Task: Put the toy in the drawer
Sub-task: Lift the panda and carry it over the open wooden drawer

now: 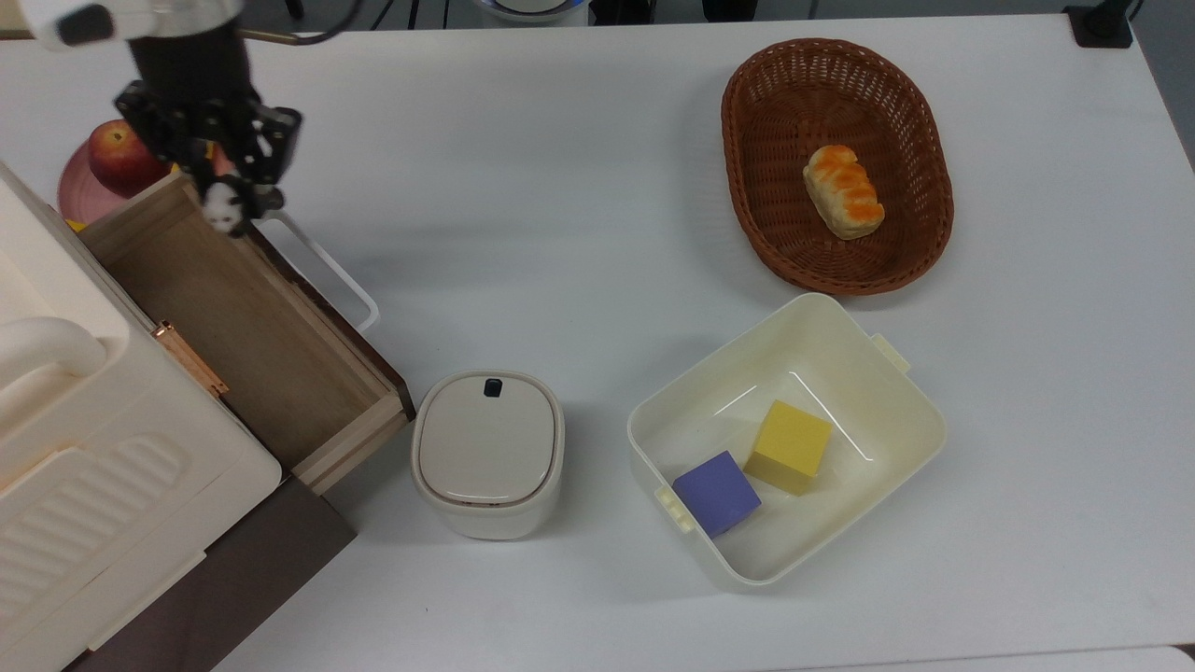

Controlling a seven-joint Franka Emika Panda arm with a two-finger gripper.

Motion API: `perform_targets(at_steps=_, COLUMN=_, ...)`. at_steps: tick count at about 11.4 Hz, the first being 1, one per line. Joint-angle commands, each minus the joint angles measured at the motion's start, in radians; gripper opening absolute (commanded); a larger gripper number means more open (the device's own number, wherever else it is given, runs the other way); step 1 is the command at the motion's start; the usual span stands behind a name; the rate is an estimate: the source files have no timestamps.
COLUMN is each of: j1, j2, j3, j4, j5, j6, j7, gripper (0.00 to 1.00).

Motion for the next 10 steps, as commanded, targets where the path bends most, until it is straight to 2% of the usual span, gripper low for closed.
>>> perform_targets(at_steps=1, j1=0.005, j2=0.022, j3=-0.043, j4=0.009, j5=0.054, j6=0.119, j7=0.029, gripper=0.13)
perform_targets(at_steps=5, j1=0.005, j2=0.12, j3=-0.044, j4=0.099, j5=0.058, j6=0.131, j7=0.034, gripper=0.13)
perform_targets(at_steps=9, j1=0.005, j2=0.157, j3=-0.044, j4=0.11, j5=0.045, j6=0.173, j7=0.03, gripper=0.13)
perform_targets(at_steps=10, j1=0.005, j2=0.159, j3=-0.044, j4=0.108, j5=0.035, j6=0.171, j7=0.029, gripper=0.19)
